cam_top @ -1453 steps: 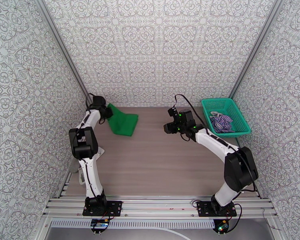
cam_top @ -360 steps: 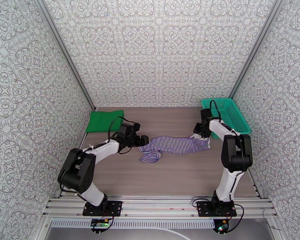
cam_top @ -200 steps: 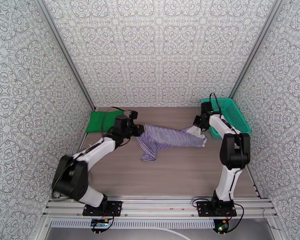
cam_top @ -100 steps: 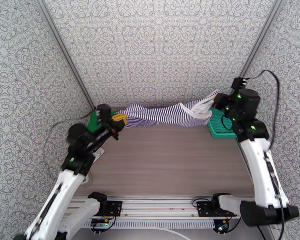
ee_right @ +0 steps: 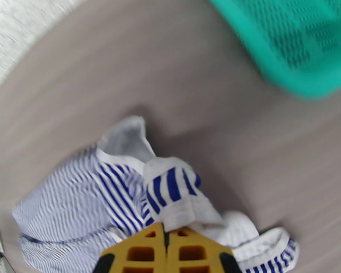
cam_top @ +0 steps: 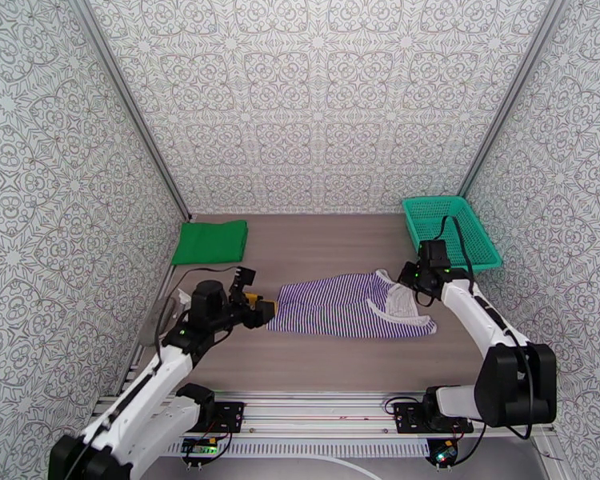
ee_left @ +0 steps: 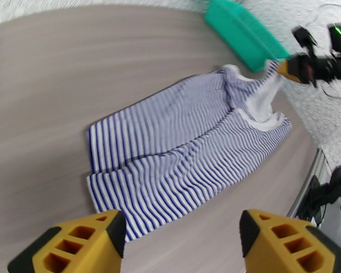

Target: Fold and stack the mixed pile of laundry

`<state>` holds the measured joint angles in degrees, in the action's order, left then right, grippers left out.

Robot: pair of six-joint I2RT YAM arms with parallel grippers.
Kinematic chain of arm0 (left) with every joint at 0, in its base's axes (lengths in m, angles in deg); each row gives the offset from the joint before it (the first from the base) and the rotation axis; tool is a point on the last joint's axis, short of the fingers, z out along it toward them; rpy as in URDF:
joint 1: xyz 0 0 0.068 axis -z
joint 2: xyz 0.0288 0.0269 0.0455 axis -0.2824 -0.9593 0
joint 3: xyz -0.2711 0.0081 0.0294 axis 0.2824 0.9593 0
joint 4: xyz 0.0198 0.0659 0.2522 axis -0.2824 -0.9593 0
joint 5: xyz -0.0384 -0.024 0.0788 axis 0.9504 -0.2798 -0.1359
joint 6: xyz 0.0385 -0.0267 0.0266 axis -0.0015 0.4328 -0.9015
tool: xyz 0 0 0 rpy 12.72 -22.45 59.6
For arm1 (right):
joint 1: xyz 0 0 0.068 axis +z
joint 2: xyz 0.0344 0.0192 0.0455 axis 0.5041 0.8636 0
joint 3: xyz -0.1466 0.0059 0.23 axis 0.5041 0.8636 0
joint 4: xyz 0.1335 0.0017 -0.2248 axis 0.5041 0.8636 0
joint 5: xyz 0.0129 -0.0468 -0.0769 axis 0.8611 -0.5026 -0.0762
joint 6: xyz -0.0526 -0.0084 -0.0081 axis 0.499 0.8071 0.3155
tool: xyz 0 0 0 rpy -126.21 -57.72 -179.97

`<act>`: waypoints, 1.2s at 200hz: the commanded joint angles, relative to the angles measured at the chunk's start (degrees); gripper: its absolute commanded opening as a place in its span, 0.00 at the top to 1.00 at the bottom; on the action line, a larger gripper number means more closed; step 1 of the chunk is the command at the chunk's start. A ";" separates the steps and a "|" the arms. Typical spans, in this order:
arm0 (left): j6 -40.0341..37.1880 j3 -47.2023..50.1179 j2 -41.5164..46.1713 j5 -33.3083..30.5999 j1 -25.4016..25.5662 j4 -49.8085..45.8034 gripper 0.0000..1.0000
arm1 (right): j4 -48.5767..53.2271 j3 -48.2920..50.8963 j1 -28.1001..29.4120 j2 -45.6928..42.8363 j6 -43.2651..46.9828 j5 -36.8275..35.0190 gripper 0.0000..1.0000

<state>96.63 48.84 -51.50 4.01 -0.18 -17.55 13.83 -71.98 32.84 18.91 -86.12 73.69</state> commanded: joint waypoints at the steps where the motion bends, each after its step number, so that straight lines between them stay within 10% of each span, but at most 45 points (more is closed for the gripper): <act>1: 1.33 -7.01 -10.24 -2.34 -0.25 -3.65 0.31 | -2.95 -0.52 -0.02 1.08 1.40 -0.90 1.00; 80: -5.84 -37.04 -47.33 -9.35 1.90 -15.36 0.40 | -1.09 -0.22 -0.11 0.03 3.46 -4.23 1.00; 157: -9.24 -49.62 -60.30 -17.50 8.31 -28.16 0.38 | -3.26 -1.69 -0.11 4.19 2.00 -1.46 1.00; 209: -11.61 -51.03 -60.56 -19.97 10.29 -28.17 0.99 | -3.36 -9.23 -0.05 9.40 1.91 0.99 1.00; 240: -12.01 -47.87 -49.54 -20.59 8.69 -15.44 1.00 | -2.71 -17.04 -0.10 10.83 1.88 3.81 1.00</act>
<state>85.89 -0.66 -110.86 -15.16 10.03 -43.25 11.58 -81.92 32.84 29.03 -83.69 74.19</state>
